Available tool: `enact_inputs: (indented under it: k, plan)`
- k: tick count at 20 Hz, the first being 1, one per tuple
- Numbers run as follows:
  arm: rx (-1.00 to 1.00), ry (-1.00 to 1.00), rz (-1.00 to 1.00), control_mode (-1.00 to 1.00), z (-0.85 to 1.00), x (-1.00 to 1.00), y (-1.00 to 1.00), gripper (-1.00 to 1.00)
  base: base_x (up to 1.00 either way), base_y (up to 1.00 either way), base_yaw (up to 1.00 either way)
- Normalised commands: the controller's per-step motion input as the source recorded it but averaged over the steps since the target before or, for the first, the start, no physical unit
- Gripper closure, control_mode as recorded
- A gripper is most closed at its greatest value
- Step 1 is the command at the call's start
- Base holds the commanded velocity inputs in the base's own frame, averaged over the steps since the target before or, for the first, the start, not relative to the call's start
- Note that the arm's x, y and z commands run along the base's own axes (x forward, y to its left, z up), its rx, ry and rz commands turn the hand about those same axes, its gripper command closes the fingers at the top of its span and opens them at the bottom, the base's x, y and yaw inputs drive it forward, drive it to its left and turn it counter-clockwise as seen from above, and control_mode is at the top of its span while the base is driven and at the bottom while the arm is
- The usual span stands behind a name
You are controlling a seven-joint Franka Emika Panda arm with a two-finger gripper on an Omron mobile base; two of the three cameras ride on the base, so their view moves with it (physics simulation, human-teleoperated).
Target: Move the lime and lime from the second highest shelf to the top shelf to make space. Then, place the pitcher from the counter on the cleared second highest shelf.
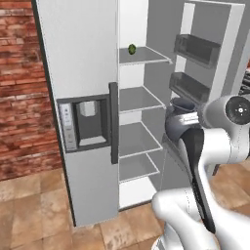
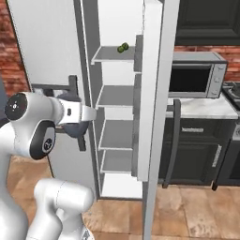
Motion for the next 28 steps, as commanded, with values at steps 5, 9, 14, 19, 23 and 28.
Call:
enact_inputs:
  k: [5, 9, 14, 19, 23, 28]
  plan:
    - [0.00, 0.00, 0.00, 1.00, 0.00, 0.00, 0.00, 1.00, 0.66, 0.07, -0.14]
    - [0.00, 0.00, 0.00, 1.00, 0.00, 0.00, 0.00, 1.00, 0.81, 0.01, -0.04]
    - [0.00, 0.00, 0.00, 1.00, 0.00, 0.00, 0.00, 1.00, 0.76, 0.03, 0.00]
    - [0.00, 0.00, 0.00, 1.00, 0.00, 0.00, 0.00, 1.00, 0.61, -0.04, 0.00]
    - [0.00, 0.00, 0.00, 1.00, 0.00, 0.00, 0.00, 1.00, 0.44, -0.16, 0.00]
    - [0.00, 0.00, 0.00, 1.00, 0.00, 0.00, 0.00, 1.00, 0.28, -0.20, 0.00]
